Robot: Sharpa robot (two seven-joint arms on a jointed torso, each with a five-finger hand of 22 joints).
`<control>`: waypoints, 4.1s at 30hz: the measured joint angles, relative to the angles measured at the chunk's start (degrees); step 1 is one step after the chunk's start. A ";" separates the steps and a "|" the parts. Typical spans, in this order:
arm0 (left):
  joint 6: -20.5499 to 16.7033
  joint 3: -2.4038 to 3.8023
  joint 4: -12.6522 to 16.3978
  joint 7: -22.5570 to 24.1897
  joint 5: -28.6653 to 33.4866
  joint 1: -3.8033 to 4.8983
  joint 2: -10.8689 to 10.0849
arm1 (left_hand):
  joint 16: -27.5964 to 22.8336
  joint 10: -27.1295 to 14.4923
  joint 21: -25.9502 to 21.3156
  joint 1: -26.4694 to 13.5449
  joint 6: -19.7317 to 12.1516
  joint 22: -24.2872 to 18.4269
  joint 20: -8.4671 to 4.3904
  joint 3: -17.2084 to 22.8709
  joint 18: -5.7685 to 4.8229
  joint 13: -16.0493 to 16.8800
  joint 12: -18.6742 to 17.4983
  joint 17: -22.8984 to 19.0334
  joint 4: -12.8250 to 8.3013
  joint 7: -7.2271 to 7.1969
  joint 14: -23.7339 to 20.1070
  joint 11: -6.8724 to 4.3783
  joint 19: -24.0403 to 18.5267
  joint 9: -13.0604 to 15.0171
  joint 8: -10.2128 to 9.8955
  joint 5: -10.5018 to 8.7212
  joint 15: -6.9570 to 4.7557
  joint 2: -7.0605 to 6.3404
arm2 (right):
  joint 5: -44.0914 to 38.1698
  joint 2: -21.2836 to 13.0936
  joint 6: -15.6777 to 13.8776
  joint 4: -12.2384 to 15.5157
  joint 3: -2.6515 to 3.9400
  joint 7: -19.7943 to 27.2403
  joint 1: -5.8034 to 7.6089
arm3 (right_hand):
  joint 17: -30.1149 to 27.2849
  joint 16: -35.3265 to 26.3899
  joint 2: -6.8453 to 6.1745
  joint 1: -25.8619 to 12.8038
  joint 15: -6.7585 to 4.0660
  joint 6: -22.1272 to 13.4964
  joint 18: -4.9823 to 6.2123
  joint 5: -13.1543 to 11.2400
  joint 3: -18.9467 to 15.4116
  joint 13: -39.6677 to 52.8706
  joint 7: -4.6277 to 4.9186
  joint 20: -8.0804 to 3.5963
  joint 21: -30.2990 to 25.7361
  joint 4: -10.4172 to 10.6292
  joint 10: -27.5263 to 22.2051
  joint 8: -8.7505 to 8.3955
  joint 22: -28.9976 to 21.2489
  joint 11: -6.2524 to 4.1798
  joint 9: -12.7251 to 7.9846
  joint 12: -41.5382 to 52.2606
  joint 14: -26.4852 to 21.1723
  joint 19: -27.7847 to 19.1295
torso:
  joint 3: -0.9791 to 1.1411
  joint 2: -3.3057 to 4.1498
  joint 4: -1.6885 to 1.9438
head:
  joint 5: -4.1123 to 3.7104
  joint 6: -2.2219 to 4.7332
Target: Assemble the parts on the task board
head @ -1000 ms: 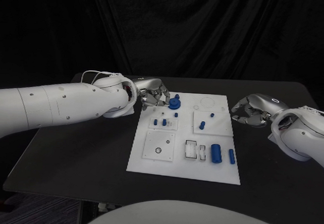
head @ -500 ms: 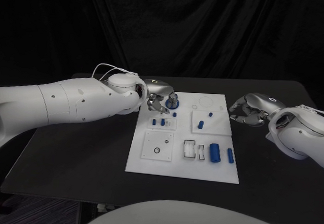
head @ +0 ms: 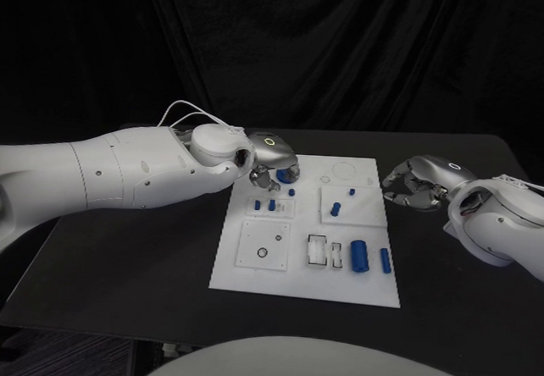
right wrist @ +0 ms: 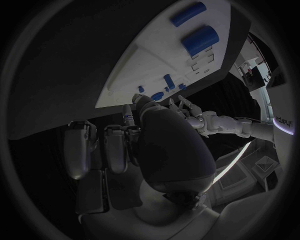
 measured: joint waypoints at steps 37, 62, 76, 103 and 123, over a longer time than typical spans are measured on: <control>-1.39 0.00 -5.21 -0.15 -4.59 -0.47 5.40 | 0.00 3.21 -0.88 -3.96 -0.02 0.01 0.01 -2.23 -0.01 -2.86 1.85 0.00 -0.29 -2.67 0.00 -0.27 0.00 -4.21 0.00 -0.66 0.00 0.03 | 0.02 0.02 -0.03 0.40 0.00 0.02 0.00 | 0.00 0.00 0.00 0.00 0.00 0.00 0.00 -0.01 0.15 -0.02 0.00 0.00 0.00 -0.15 0.00 0.00 -0.02 0.00 0.00 0.00 0.00 0.00 | 0.02 0.26 0.05 | -0.24 0.00; 0.23 -0.02 -6.77 -0.51 -4.69 -2.42 5.72 | 0.00 4.20 -1.49 -5.47 0.62 0.01 0.01 -2.77 -0.01 -2.80 2.45 0.00 0.26 -2.87 0.00 -0.10 0.00 -4.79 0.23 -0.13 0.01 0.48 | 0.03 0.41 -0.09 0.16 0.01 0.06 0.00 | 0.00 0.00 0.00 0.00 0.00 0.00 0.00 -0.01 0.15 -0.03 0.00 0.00 0.00 -0.15 0.00 0.00 -0.03 0.00 0.00 0.00 0.00 0.00 | -0.09 0.06 0.04 | -0.47 0.00; -0.90 0.00 -9.12 -0.40 -4.71 -3.42 7.27 | 0.00 4.41 -2.01 -5.01 1.03 0.01 0.01 -2.29 -0.01 -3.03 2.45 0.00 -0.22 -2.87 0.00 -0.31 0.00 -5.23 0.23 1.64 0.01 0.95 | 0.03 0.48 -0.09 0.12 0.01 0.06 0.00 | 0.00 0.00 0.00 0.00 0.00 0.00 0.00 -0.02 0.15 0.01 0.00 0.00 0.00 -0.15 0.00 0.00 -0.04 0.00 0.00 0.00 0.00 0.00 | -0.03 0.12 0.08 | -0.70 0.00; -2.84 0.00 -11.19 1.63 -4.73 -3.82 8.32 | 0.00 8.65 -3.42 -4.14 4.85 0.01 0.02 0.48 -0.02 -4.63 2.68 0.00 -1.55 -2.20 -0.10 -2.03 0.00 -5.56 1.16 4.12 -0.52 2.27 | 0.04 0.81 -0.08 -0.06 0.01 0.03 0.00 | 0.00 0.00 0.00 0.00 0.00 0.00 0.00 0.20 0.31 -0.01 0.00 0.00 0.00 -0.31 0.00 0.00 -0.04 0.00 0.00 0.00 0.00 0.00 | -0.02 0.10 0.11 | -0.60 0.00; -3.50 0.20 -12.20 2.42 -4.68 -4.64 9.15 | 0.00 12.44 -4.29 -4.40 6.35 0.01 -0.19 1.60 -0.02 -7.75 -0.44 0.00 -2.19 -2.46 -0.09 -2.54 -0.21 -5.52 1.16 4.11 -0.93 1.98 | 0.04 0.75 -0.06 -0.08 0.01 -0.01 0.00 | 0.00 0.00 0.00 0.00 0.00 0.00 0.00 0.20 0.31 -0.02 0.00 0.00 0.00 -0.31 0.00 0.00 -0.04 0.00 0.00 0.00 0.00 0.00 | -0.02 0.12 0.11 | -0.62 -0.01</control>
